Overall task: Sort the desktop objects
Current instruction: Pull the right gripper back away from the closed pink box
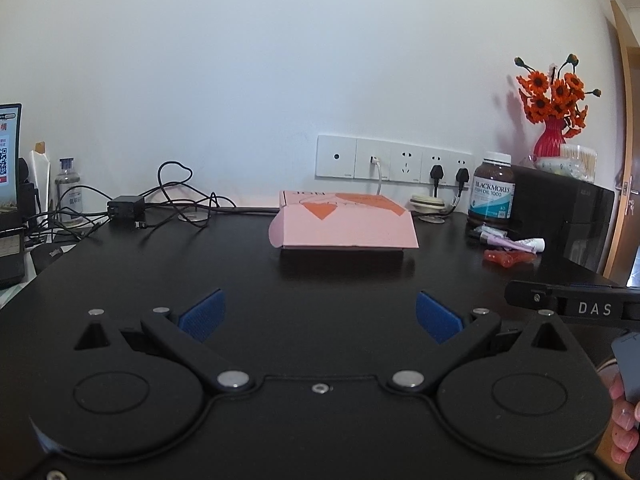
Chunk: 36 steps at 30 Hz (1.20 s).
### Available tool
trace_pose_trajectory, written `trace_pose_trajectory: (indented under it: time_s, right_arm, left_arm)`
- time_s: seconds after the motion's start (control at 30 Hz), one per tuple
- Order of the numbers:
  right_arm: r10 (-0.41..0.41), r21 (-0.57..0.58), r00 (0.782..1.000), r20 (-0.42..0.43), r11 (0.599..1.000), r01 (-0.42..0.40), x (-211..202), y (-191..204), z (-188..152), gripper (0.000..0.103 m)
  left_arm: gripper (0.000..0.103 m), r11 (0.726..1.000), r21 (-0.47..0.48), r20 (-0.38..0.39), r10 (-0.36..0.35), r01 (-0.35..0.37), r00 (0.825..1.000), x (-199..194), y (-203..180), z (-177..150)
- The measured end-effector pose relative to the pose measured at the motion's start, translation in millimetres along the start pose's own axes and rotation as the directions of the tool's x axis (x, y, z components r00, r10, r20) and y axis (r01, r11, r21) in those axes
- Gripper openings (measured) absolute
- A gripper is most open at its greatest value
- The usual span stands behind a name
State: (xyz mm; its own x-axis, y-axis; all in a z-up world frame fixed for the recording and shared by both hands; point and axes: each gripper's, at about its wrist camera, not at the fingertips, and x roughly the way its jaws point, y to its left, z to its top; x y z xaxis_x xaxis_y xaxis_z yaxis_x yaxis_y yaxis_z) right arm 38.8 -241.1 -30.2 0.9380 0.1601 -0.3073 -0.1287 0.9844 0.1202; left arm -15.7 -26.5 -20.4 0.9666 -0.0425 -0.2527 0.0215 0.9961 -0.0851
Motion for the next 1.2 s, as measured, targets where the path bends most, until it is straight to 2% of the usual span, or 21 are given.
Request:
trace_pose_trajectory:
  time_s: [0.33, 0.7, 0.87, 0.97, 1.1, 1.2]
  right_arm:
    - [-0.009, -0.058, 0.999, 0.036, 0.998, 0.011, 10.5, -7.2, 26.9, 0.102]
    - [0.039, -0.123, 0.999, -0.018, 0.992, -0.041, 56.9, 1.4, 64.9, 0.102]
    - [0.037, -0.128, 0.997, -0.062, 0.991, -0.045, 83.2, 6.2, 71.2, 0.102]
    - [0.033, -0.115, 0.996, -0.084, 0.992, -0.043, 92.3, 6.8, 71.8, 0.102]
    - [0.037, -0.073, 0.989, -0.145, 0.996, -0.048, 94.0, 3.8, 72.7, 0.102]
    - [0.038, -0.068, 0.988, -0.152, 0.997, -0.049, 80.4, -1.1, 67.2, 0.102]
  left_arm:
    - [0.103, 0.999, 0.033, -0.004, -0.013, 0.013, 1.0, 32.0, 5.2, 36.1]
    - [0.103, 1.0, 0.022, -0.026, -0.009, 0.01, 1.0, 94.4, 15.4, 83.1]
    - [0.103, 1.0, 0.009, -0.047, -0.007, 0.007, 0.999, 120.6, 21.8, 85.6]
    - [0.103, 1.0, -0.025, -0.087, 0.003, -0.005, 0.996, 126.4, 26.7, 83.5]
    - [0.103, 0.998, -0.069, -0.114, -0.009, 0.001, 0.993, 110.7, 34.2, 73.0]
    - [0.103, 0.998, -0.055, -0.114, 0.009, -0.015, 0.993, 86.9, 31.3, 58.4]
